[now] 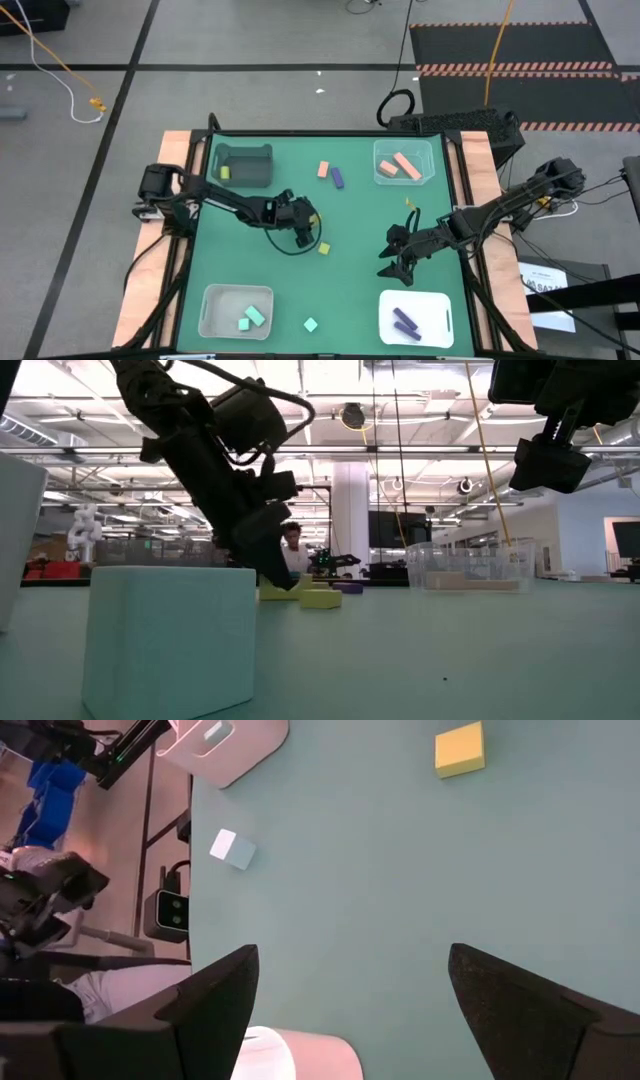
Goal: Sort & place blocks by color
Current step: Put the top light green block into the black bin
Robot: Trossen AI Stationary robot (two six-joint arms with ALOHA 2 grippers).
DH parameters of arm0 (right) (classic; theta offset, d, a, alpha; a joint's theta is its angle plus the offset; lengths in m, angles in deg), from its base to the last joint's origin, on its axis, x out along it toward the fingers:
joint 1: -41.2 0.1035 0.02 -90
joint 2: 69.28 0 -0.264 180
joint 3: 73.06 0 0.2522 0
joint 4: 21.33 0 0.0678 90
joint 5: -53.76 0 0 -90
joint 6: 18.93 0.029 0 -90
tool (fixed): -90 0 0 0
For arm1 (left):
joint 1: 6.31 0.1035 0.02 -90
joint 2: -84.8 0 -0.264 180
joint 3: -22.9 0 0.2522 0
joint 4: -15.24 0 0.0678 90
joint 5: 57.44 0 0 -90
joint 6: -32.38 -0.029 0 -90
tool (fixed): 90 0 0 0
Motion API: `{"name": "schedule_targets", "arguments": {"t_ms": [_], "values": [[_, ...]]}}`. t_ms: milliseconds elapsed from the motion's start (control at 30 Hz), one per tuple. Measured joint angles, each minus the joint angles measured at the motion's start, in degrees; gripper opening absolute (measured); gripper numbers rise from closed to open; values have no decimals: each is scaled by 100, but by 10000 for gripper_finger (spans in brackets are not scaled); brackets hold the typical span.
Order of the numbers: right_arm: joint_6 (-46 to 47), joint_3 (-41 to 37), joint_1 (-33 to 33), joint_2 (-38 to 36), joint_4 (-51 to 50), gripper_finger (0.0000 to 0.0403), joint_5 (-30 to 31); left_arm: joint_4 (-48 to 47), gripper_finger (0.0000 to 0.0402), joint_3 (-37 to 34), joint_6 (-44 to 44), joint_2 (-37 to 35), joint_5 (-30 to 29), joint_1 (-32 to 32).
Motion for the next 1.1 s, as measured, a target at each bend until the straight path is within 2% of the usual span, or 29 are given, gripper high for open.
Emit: {"name": "schedule_targets", "arguments": {"t_ms": [100,167,267,367,467,567,667,833,1100], "values": [[0,0,0,0,3,318,-1,-160,285,6,-8,-116,6,0],[0,-2,0,0,4,318,0,-367,320,14,-141,-100,199,8],[0,-2,0,0,40,318,-1,-445,348,13,-492,13,430,-4],[0,-4,0,0,108,318,-1,-419,353,27,-653,84,477,0],[-1,-4,0,0,168,318,-1,-385,339,33,-711,126,432,10],[-15,-4,0,0,193,318,-1,-349,305,33,-742,131,396,0],[-17,-4,0,0,196,318,0,-319,250,33,-775,136,457,-7],[-17,-4,0,0,196,318,0,-325,134,35,-659,142,583,-43],[-175,-4,0,0,195,318,18,-313,132,5,112,-6,231,-258]]}}
